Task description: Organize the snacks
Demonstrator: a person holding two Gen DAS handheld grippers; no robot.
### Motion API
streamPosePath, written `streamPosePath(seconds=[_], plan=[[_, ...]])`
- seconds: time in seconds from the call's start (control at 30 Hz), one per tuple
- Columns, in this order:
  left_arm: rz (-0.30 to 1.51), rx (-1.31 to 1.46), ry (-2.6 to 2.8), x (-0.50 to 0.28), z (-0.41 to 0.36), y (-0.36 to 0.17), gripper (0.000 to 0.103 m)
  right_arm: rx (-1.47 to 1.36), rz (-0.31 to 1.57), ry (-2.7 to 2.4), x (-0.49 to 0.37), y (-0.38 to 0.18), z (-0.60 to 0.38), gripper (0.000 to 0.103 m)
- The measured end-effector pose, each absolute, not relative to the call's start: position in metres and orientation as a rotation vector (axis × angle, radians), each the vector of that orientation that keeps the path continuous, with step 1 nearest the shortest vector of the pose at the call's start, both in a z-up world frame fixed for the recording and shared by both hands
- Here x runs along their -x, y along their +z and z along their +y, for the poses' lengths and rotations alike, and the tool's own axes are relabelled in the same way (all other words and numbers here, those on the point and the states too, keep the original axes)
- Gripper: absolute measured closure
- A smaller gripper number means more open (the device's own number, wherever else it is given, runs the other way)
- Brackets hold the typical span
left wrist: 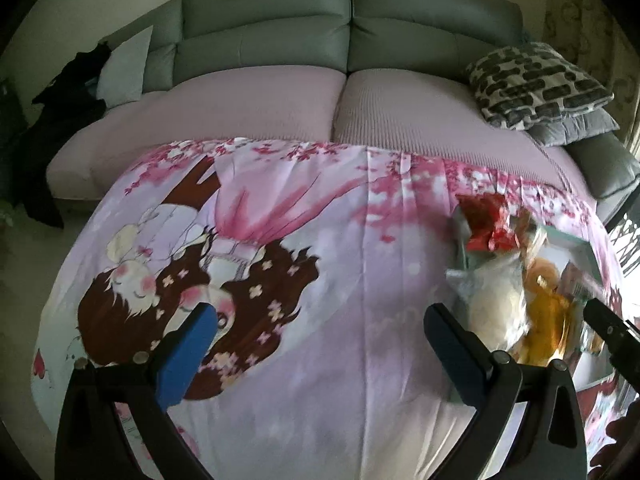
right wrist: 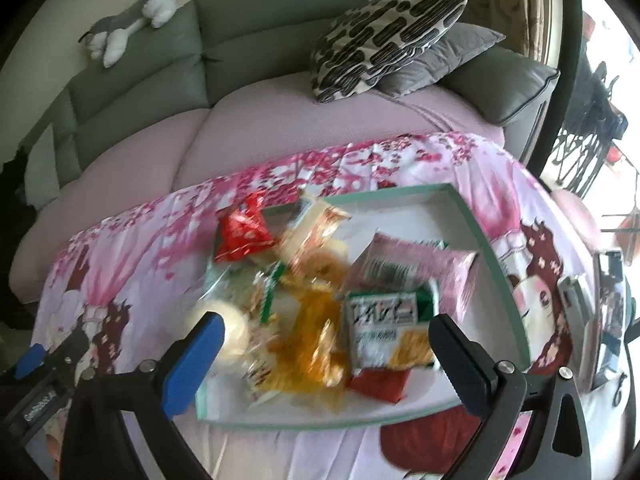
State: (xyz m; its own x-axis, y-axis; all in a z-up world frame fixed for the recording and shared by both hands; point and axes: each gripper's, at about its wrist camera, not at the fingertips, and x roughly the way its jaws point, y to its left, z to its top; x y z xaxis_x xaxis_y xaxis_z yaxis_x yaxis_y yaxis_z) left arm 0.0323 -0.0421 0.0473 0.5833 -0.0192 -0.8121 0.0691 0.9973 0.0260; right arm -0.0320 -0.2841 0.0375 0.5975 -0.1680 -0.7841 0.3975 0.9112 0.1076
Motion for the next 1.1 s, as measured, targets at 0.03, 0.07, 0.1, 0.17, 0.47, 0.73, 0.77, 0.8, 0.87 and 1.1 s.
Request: streamPosePath(seconds=[0.03,0.07,0.1,0.17,0.47,0.73,0.77,0.8,0.87,1.1], plan=[[0.957,-0.073,-0.041,-0.028,-0.039,0.046,0.0,-0.283,0.881,-0.331,0.035,0.036,-0.281,0.0],[0.961,-0.081,-0.034,-0.026,-0.036,0.045,0.0,-0.28,0.887,-0.333,0.038,0.034,-0.278,0.0],[0.963,-0.084,-0.031,-0.024,-0.034,0.044,0.0,-0.279,0.889,-0.334,0.04,0.033,-0.276,0.0],[0.975,-0.083,-0.036,-0.018,-0.028,0.043,0.0,-0.28,0.895,-0.329,0.046,0.031,-0.272,0.0],[0.993,-0.106,-0.019,0.004,-0.015,0.045,0.0,-0.225,0.894,-0.316,0.074,0.033,-0.251,0.0],[0.978,-0.15,-0.013,0.032,-0.013,0.051,0.0,-0.193,0.88,-0.317,0.099,0.031,-0.237,0.0],[0.977,-0.15,-0.014,0.035,-0.012,0.051,0.0,-0.189,0.882,-0.318,0.102,0.03,-0.235,0.0],[0.977,-0.151,-0.015,0.037,-0.012,0.051,0.0,-0.186,0.885,-0.315,0.105,0.029,-0.234,0.0],[0.974,-0.158,-0.017,0.041,-0.012,0.051,0.0,-0.179,0.893,-0.315,0.11,0.026,-0.233,0.0],[0.981,-0.168,-0.02,0.048,-0.012,0.05,0.0,-0.157,0.902,-0.312,0.119,0.023,-0.23,0.0]])
